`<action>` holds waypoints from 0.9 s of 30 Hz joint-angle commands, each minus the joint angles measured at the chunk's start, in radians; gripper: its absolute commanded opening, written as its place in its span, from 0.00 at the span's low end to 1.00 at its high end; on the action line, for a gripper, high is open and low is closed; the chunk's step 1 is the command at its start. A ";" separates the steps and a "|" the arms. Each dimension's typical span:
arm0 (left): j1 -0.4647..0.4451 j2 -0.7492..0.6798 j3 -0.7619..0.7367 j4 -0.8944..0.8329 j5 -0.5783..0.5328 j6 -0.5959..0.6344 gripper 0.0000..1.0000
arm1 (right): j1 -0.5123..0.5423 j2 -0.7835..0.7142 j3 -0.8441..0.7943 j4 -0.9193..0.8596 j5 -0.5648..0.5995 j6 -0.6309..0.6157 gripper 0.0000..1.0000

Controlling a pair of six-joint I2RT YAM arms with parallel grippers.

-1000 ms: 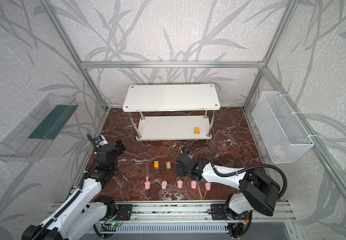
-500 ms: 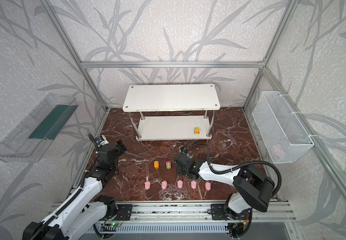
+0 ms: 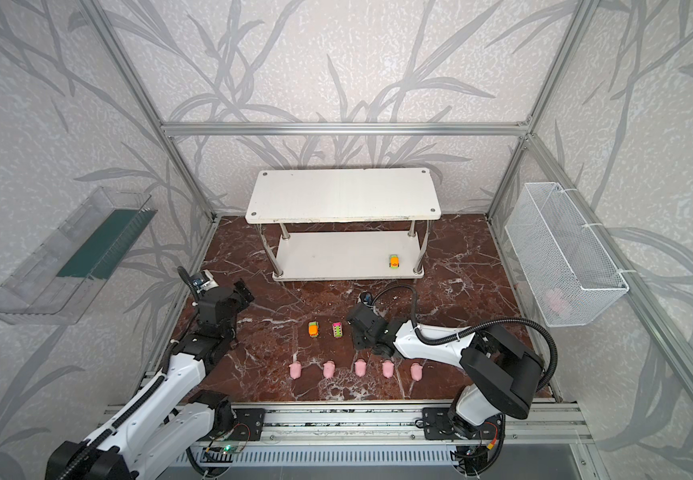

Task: Place and organize the plastic toys onto the shelf
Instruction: 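Close the right gripper on the pink-and-green toy truck, then carry the pink truck with the right gripper beside the orange truck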

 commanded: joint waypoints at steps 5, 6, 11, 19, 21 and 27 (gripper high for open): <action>-0.002 -0.006 -0.002 0.013 -0.025 -0.015 0.89 | -0.009 0.016 0.023 -0.022 0.024 -0.003 0.43; -0.002 -0.006 -0.003 0.012 -0.028 -0.015 0.89 | -0.009 0.020 0.025 -0.022 0.022 -0.004 0.42; -0.002 -0.006 -0.002 0.010 -0.027 -0.018 0.89 | -0.010 0.040 0.046 -0.064 0.019 -0.006 0.38; -0.002 -0.010 -0.001 0.009 -0.026 -0.016 0.89 | -0.012 0.012 0.066 -0.106 0.031 -0.018 0.28; -0.002 -0.009 -0.002 0.009 -0.026 -0.019 0.89 | -0.010 -0.005 0.078 -0.125 0.039 -0.028 0.27; 0.000 -0.004 0.002 0.014 -0.023 -0.019 0.89 | -0.011 -0.068 0.115 -0.179 0.097 -0.066 0.27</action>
